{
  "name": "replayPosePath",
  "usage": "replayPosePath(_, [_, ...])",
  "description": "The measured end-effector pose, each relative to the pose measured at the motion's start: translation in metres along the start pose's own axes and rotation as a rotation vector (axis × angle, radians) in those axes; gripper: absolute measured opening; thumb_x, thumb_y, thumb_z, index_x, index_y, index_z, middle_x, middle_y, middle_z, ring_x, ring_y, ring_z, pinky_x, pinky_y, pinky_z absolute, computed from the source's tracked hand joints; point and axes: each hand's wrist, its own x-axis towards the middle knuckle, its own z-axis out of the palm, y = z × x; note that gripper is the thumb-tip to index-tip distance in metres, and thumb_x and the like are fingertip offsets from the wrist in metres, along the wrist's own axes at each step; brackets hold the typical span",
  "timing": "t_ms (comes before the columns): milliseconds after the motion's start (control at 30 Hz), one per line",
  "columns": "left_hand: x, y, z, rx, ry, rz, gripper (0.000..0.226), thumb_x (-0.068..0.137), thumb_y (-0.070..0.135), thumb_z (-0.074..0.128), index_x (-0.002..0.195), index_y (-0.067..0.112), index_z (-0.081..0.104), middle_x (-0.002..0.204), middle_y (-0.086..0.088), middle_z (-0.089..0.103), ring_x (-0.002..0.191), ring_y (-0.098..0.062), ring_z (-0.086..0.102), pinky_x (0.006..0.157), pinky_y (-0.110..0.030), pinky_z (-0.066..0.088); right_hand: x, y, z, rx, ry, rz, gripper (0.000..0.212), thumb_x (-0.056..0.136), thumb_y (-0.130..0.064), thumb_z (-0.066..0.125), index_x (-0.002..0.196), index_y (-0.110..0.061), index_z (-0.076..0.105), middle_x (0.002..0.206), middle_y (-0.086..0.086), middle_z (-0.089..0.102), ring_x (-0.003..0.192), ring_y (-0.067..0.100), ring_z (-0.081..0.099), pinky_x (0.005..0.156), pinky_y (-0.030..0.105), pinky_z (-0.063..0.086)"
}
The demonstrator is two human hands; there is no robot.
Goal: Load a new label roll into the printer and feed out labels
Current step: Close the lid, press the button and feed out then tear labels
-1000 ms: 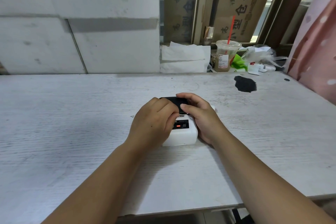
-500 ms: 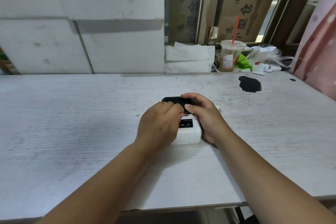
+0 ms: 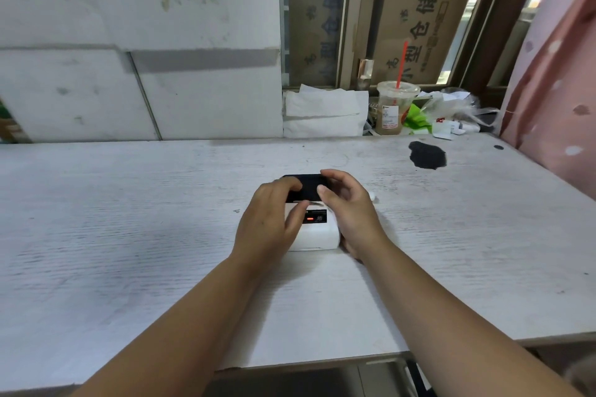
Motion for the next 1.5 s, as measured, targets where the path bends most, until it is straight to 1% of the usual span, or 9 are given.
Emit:
replayPosePath(133, [0.0, -0.002, -0.004, -0.161, -0.021, -0.157, 0.039, 0.079, 0.034, 0.056, 0.116, 0.024, 0.05, 0.111, 0.016, 0.056, 0.109, -0.008, 0.048, 0.09, -0.029, 0.043, 0.0, 0.003, 0.003, -0.113, 0.083, -0.031, 0.016, 0.087, -0.023, 0.062, 0.096, -0.036, 0.064, 0.111, -0.003, 0.068, 0.109, 0.015, 0.063, 0.102, 0.042, 0.047])
replayPosePath(267, [0.003, -0.011, -0.011, -0.444, -0.176, -0.326, 0.051, 0.081, 0.025, 0.064, 0.126, 0.036, 0.043, 0.13, 0.018, 0.045, 0.123, -0.003, 0.039, 0.099, -0.029, 0.039, 0.003, -0.002, -0.001, 0.034, -0.022, 0.062, 0.024, 0.088, -0.033, 0.056, 0.107, -0.025, 0.068, 0.115, 0.008, 0.069, 0.11, 0.026, 0.064, 0.101, 0.052, 0.046])
replayPosePath(400, [0.011, -0.019, -0.018, -0.704, -0.299, -0.481, 0.064, 0.075, 0.022, 0.067, 0.129, 0.039, 0.04, 0.143, 0.01, 0.039, 0.123, 0.005, 0.039, 0.103, -0.027, 0.033, 0.009, -0.002, -0.003, 0.093, -0.134, 0.107, 0.04, 0.079, -0.009, 0.053, 0.114, -0.025, 0.066, 0.116, 0.011, 0.068, 0.109, 0.03, 0.063, 0.102, 0.052, 0.045])
replayPosePath(533, [0.014, -0.023, -0.02, -0.827, -0.349, -0.548, 0.082, 0.063, 0.024, 0.069, 0.137, 0.036, 0.033, 0.147, 0.01, 0.036, 0.135, -0.008, 0.032, 0.112, -0.039, 0.028, 0.012, -0.001, -0.005, 0.16, -0.217, 0.116, 0.062, 0.076, 0.01, 0.04, 0.126, -0.02, 0.058, 0.12, 0.008, 0.064, 0.111, 0.027, 0.061, 0.092, 0.041, 0.051])
replayPosePath(700, [0.013, -0.018, -0.016, -0.788, -0.363, -0.53, 0.081, 0.083, 0.001, 0.06, 0.147, 0.024, 0.016, 0.139, 0.016, 0.034, 0.102, 0.024, 0.045, 0.092, -0.016, 0.04, 0.009, -0.008, -0.007, 0.256, -0.316, 0.124, 0.067, 0.068, 0.012, 0.031, 0.124, -0.016, 0.056, 0.113, 0.009, 0.062, 0.098, 0.02, 0.064, 0.075, 0.027, 0.056])
replayPosePath(833, [0.011, -0.017, -0.017, -0.736, -0.392, -0.513, 0.092, 0.076, 0.014, 0.066, 0.147, 0.027, 0.01, 0.149, 0.014, 0.027, 0.129, 0.0, 0.034, 0.106, -0.026, 0.032, 0.006, -0.005, -0.003, 0.112, -0.369, 0.101, 0.072, 0.058, 0.007, 0.046, 0.117, -0.033, 0.062, 0.134, 0.014, 0.051, 0.117, 0.028, 0.055, 0.091, 0.037, 0.047])
replayPosePath(1133, [0.012, -0.018, -0.018, -0.673, -0.434, -0.485, 0.093, 0.073, 0.027, 0.061, 0.147, 0.031, 0.005, 0.152, 0.018, 0.022, 0.135, 0.002, 0.024, 0.113, -0.03, 0.024, 0.004, -0.005, -0.008, 0.068, -0.387, 0.113, 0.072, 0.064, 0.008, 0.054, 0.12, -0.038, 0.055, 0.144, 0.003, 0.044, 0.129, 0.022, 0.049, 0.102, 0.033, 0.044])
replayPosePath(1300, [0.012, -0.02, -0.016, -0.676, -0.445, -0.49, 0.092, 0.073, 0.027, 0.061, 0.147, 0.033, 0.007, 0.152, 0.018, 0.021, 0.136, 0.001, 0.023, 0.113, -0.031, 0.023, 0.004, -0.002, -0.012, -0.001, -0.334, 0.125, 0.078, 0.081, 0.02, 0.046, 0.147, -0.02, 0.03, 0.139, -0.001, 0.047, 0.113, 0.007, 0.055, 0.095, 0.025, 0.044])
replayPosePath(1500, [0.012, -0.02, -0.017, -0.735, -0.425, -0.533, 0.092, 0.07, 0.026, 0.064, 0.146, 0.035, 0.013, 0.152, 0.017, 0.021, 0.136, 0.0, 0.025, 0.113, -0.032, 0.026, 0.004, 0.0, -0.012, -0.053, -0.311, 0.146, 0.08, 0.077, 0.009, 0.052, 0.147, -0.025, 0.029, 0.153, -0.002, 0.034, 0.129, 0.015, 0.047, 0.098, 0.028, 0.043])
